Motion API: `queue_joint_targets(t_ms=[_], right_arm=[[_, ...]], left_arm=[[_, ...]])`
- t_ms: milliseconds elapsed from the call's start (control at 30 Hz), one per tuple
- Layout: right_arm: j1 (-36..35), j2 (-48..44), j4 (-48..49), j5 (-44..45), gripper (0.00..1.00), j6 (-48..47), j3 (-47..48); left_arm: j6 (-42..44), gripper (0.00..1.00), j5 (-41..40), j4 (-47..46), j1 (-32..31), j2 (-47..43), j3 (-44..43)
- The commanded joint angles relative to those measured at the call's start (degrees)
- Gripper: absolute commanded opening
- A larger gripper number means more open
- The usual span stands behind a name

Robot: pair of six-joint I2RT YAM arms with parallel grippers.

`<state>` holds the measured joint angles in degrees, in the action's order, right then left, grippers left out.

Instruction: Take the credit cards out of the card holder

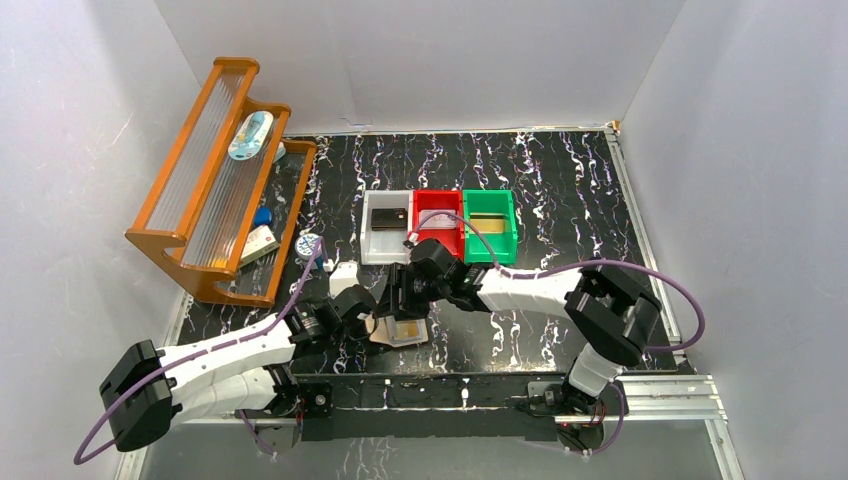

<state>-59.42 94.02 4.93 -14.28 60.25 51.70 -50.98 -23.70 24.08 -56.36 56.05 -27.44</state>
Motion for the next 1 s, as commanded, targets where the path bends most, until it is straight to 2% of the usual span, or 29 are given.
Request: queue_joint_targets(t_ms=[0,133,233,333,467,500,733,967], right_arm=[[-0.6,1.8,7.8,-4.0,0.61,0.2,2.2],[-0.6,5.1,8.7,-5.5,0.61,0.4,3.6],[-0.6,7.7,9.1,-6.3,0.61,0.6,4.9],[-0.6,9.8,9.1,-7.0,0.62,0.7,5.9],[-0.7,12.3,5.9,-5.3,0.62,0.7,6.2],[-0.7,12.9,4.4,-4.3,0.63,0.7,6.2],[-0.8,14.5,-0.4,-2.8,0.69,1.0,5.7],[-0.8,11.0,-3.5,-1.2,0.75,0.6,6.2]], left_arm=[[-1.1,0.00,-0.7,1.6,0.3,-0.8,0.6],[-2.3,0.00,-1.6,2.9,0.2,-1.4,0.7],[-3.8,0.10,-2.3,4.3,0.3,-2.3,0.9],[-4.7,0.28,-2.8,5.5,0.3,-3.6,1.0],[-6.0,0.61,-3.3,7.4,0.2,-6.6,-0.6],[-6.3,0.64,-3.5,8.1,0.2,-7.4,-1.0],[-7.3,0.78,-7.0,13.1,0.4,-10.6,-5.4],[-6.5,0.79,-5.3,14.1,0.5,-8.0,-8.7]])
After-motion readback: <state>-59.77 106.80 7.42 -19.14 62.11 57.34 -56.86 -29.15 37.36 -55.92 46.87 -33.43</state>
